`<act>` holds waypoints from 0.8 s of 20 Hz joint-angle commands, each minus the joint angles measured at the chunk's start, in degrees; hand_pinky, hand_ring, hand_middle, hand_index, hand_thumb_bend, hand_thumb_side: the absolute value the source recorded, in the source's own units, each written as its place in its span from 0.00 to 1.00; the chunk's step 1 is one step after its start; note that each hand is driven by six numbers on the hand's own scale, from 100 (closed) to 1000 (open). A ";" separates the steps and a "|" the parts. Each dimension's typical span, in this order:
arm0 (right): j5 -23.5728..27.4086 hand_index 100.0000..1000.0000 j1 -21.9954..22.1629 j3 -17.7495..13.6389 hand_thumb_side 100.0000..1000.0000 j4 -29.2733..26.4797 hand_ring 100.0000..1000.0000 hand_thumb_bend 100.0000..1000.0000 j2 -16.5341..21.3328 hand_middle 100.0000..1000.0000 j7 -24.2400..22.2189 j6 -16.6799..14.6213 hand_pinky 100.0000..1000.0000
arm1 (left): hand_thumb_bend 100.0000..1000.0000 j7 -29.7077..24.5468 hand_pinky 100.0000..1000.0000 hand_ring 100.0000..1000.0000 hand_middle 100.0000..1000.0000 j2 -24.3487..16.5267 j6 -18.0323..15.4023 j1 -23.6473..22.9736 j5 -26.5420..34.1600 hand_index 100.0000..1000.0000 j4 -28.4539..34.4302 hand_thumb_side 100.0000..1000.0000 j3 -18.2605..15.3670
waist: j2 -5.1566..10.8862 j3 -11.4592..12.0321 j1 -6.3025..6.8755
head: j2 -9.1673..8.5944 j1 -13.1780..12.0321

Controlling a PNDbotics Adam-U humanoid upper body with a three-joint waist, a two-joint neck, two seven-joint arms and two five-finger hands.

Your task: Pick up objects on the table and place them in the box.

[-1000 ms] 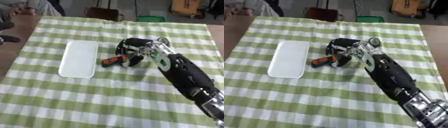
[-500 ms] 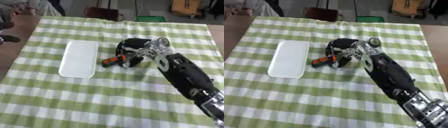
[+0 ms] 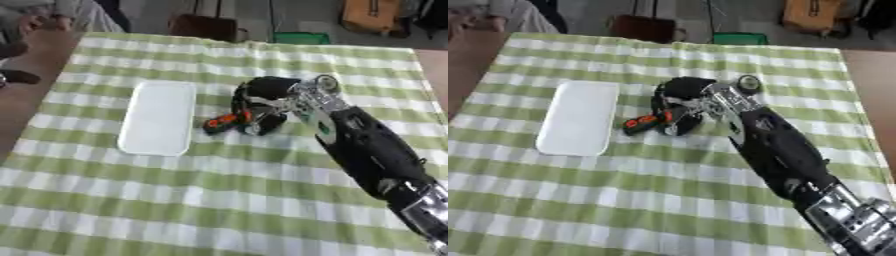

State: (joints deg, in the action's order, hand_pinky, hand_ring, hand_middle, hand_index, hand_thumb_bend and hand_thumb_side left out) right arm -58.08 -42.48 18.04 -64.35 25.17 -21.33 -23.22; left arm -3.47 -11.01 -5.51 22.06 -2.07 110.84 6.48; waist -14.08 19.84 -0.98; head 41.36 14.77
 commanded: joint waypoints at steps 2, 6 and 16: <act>-3.34 0.61 -0.01 0.49 0.17 -0.25 0.64 0.18 1.02 0.49 2.25 -0.51 0.75 | 0.55 0.01 0.58 0.77 0.84 -0.41 0.04 0.72 0.16 0.82 1.03 0.76 -0.26 | 0.80 -0.01 0.21 | 0.23 0.22; -5.21 0.50 -0.08 0.51 0.14 -1.20 0.59 0.17 1.18 0.40 5.39 -0.83 0.72 | 0.55 0.04 0.58 0.77 0.84 -0.41 0.04 0.72 0.18 0.82 1.05 0.76 -0.27 | 0.82 -0.08 0.22 | 0.21 0.21; -8.13 0.45 0.00 0.78 0.16 -3.21 0.53 0.08 2.19 0.34 14.59 -1.56 0.69 | 0.55 0.17 0.58 0.77 0.84 -0.43 0.06 0.72 0.22 0.82 1.07 0.76 -0.31 | 1.03 -0.17 0.19 | 0.16 0.18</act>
State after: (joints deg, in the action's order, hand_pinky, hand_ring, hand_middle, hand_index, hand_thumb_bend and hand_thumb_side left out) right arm -65.72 -41.52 19.10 -65.96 25.60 -7.95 -24.75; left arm -3.44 -11.01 -5.48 22.07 -2.07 110.85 6.48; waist -14.07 19.70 -0.98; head 41.36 14.78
